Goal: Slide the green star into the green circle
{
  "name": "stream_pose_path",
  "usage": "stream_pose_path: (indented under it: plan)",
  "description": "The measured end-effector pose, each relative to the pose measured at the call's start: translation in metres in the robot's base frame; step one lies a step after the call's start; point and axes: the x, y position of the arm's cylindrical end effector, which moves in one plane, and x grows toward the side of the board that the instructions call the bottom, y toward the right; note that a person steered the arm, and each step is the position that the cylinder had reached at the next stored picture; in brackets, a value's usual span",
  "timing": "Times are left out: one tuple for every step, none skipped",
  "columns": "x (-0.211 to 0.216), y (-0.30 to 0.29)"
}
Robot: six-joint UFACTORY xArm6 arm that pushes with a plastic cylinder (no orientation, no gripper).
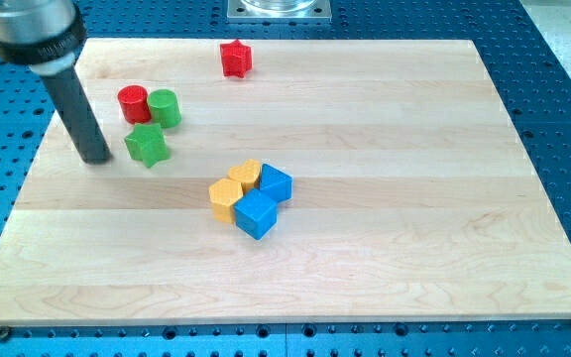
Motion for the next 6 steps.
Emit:
stream_pose_path:
  plan:
    - [0.014,0.022]
    - [0.003,0.035]
    - [-0.022,0.036]
    - [-0.036,0.038]
    - [-0.036,0.034]
    - [-0.040,-0.037]
